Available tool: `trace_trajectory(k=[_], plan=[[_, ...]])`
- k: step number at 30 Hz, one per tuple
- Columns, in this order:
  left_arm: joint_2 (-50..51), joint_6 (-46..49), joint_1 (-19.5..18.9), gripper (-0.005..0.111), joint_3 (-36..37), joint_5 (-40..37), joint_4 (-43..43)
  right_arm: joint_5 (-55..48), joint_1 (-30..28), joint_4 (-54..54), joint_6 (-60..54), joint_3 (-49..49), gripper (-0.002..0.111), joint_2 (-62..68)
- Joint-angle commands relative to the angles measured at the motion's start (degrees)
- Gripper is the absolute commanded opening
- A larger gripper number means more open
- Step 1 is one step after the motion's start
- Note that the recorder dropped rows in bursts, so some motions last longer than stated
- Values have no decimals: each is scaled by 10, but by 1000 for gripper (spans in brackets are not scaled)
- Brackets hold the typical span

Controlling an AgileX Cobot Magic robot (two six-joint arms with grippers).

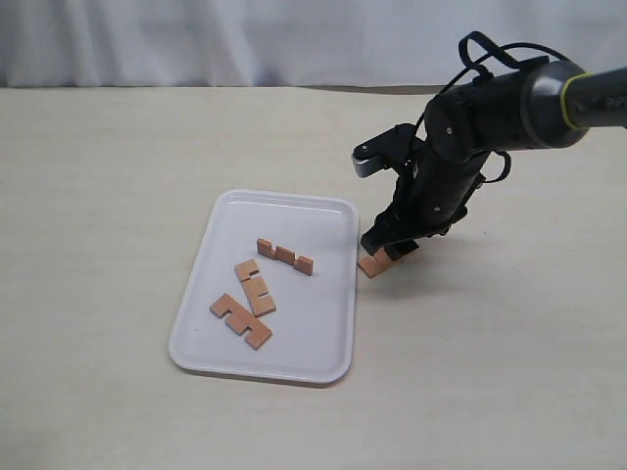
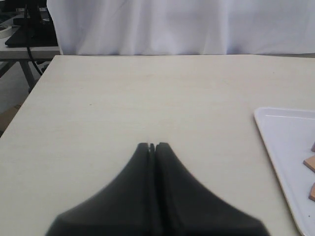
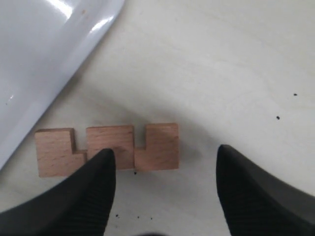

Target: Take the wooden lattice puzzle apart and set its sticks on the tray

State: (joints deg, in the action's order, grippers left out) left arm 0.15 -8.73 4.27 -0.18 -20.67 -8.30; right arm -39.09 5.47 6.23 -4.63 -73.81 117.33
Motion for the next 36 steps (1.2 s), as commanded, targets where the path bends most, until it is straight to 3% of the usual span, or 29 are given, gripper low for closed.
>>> trace_trajectory(k=[1, 26, 28, 32, 36], plan=[[-1, 1, 4, 0, 2, 3, 0, 9, 0, 5, 4, -1, 57, -1], [-1, 1, 4, 0, 2, 3, 0, 13, 0, 5, 4, -1, 57, 18], [-1, 1, 4, 0, 2, 3, 0, 9, 0, 5, 6, 0, 52, 18], [-1, 1, 4, 0, 2, 3, 0, 9, 0, 2, 10, 6, 32, 19], [-1, 1, 4, 0, 2, 3, 0, -6, 0, 2, 10, 6, 25, 25]])
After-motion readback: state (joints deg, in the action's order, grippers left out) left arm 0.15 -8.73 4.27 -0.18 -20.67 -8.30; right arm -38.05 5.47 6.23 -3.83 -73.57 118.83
